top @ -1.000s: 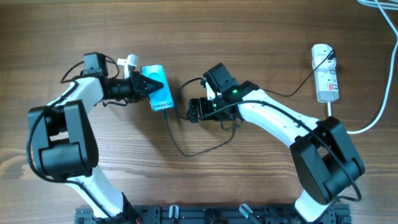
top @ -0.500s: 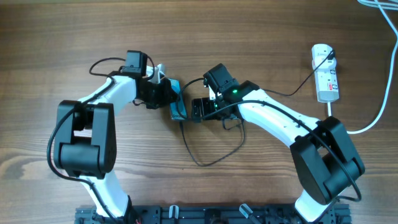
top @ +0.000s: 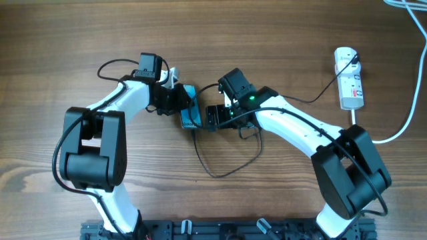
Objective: Plug charger to phone and switch on socket
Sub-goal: 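Lower the phone flat onto the table with the left gripper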
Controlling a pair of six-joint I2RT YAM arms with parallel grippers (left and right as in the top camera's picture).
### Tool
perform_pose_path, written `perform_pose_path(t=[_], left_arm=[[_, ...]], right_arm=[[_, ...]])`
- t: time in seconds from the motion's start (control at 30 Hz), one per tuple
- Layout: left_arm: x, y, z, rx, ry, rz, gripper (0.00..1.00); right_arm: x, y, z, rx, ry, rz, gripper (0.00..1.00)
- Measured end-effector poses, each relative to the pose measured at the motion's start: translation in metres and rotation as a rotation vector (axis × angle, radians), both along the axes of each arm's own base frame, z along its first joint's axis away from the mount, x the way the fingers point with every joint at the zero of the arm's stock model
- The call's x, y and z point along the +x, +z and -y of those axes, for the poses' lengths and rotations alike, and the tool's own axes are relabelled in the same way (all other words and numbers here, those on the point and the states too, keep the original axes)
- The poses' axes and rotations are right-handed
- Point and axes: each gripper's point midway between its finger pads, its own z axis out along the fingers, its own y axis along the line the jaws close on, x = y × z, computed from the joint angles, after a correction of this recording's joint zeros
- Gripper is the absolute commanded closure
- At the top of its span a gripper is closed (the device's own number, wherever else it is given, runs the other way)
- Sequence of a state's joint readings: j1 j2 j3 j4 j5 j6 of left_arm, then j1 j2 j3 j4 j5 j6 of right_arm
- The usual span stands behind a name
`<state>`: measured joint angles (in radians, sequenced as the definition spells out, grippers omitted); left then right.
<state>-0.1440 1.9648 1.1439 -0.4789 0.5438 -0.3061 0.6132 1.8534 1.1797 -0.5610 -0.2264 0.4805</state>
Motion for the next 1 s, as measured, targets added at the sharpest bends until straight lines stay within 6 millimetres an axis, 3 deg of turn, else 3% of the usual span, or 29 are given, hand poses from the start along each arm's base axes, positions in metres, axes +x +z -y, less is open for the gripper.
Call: perform_pose_path(t=[0.53,1.0], left_arm=[[0.0012,0.0003,0.0001,0.000,0.000,0.006,0.62],[0.0033,0.0032,0.0015,-0.009,-0.002,0.015,0.48]], right_arm=[[0.0091,0.0042,-0.0063,0.028,0.000,0.040,0.00],[0.0094,0.0041,-0.0060,0.026,-0.001,0.042,0.00]])
